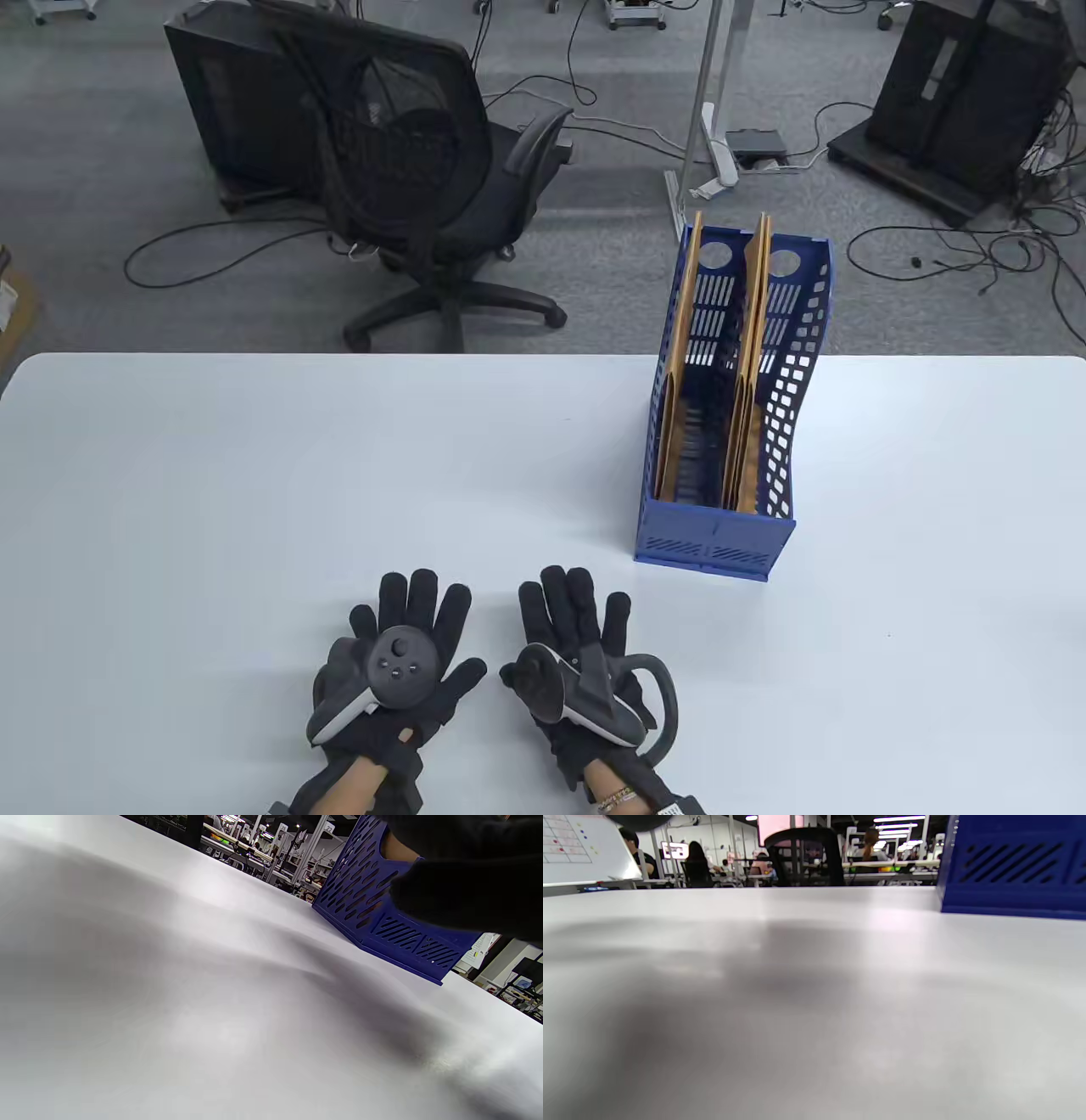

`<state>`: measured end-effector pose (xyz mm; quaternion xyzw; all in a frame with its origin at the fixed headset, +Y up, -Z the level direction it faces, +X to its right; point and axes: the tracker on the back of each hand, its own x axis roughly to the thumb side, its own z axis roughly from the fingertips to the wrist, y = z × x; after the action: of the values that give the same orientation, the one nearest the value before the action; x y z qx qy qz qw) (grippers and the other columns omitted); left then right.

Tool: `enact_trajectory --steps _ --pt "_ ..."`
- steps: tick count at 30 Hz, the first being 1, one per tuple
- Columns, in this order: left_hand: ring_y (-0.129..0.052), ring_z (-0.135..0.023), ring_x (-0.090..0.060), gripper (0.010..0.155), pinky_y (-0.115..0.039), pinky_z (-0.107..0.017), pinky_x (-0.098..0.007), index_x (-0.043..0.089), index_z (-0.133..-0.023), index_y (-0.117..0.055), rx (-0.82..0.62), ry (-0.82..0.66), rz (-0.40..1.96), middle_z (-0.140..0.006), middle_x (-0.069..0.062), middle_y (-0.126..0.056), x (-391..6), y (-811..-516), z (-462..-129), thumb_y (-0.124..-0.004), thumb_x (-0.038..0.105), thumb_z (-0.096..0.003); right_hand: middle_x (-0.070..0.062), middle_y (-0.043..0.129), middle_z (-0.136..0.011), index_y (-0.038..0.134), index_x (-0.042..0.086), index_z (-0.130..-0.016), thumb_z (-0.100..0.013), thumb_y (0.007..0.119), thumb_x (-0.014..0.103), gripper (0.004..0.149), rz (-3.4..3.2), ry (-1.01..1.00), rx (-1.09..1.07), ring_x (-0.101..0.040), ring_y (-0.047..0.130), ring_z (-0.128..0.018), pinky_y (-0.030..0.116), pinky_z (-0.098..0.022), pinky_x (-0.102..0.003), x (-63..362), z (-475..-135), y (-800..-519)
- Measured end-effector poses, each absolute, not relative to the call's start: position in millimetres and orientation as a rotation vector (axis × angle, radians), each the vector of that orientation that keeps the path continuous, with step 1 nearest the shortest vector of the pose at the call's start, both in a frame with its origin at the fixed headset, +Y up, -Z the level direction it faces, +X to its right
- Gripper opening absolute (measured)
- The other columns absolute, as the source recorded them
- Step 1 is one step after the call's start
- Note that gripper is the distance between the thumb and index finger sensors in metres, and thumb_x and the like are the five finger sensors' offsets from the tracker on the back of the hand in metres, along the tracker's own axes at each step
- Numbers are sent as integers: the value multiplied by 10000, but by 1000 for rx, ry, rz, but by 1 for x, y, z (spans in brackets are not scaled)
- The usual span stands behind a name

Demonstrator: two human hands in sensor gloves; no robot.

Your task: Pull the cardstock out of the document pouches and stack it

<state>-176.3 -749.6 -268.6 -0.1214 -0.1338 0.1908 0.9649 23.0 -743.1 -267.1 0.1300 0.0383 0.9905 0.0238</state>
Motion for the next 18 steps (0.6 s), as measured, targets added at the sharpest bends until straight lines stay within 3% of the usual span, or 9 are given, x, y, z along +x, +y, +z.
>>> enact_trajectory --steps 9,15,18 --pt "246 -958 -239 767 55 -640 -573 419 -1032 20 -252 -274 401 -1120 44 152 -177 -750 -268 -523 614 -526 -40 -95 -1138 -30 245 -1086 -573 548 585 845 2981 56 340 -292 -177 -968 -28 -671 -572 38 -272 -735" --pt "244 -959 -240 766 52 -641 -573 418 -1032 20 -250 -272 424 -1122 41 150 -179 -749 -269 -522 615 -527 -33 -175 -1127 -257 271 -973 -590 497 638 922 2830 -265 162 -310 -151 -1015 59 -778 -528 73 -287 -681" --pt "244 -959 -239 766 53 -641 -573 420 -1031 20 -252 -270 437 -1123 43 148 -181 -749 -269 -523 614 -527 -17 -186 -1117 -277 280 -950 -598 509 620 927 2720 -408 83 -293 -120 -1040 83 -804 -499 95 -303 -655"
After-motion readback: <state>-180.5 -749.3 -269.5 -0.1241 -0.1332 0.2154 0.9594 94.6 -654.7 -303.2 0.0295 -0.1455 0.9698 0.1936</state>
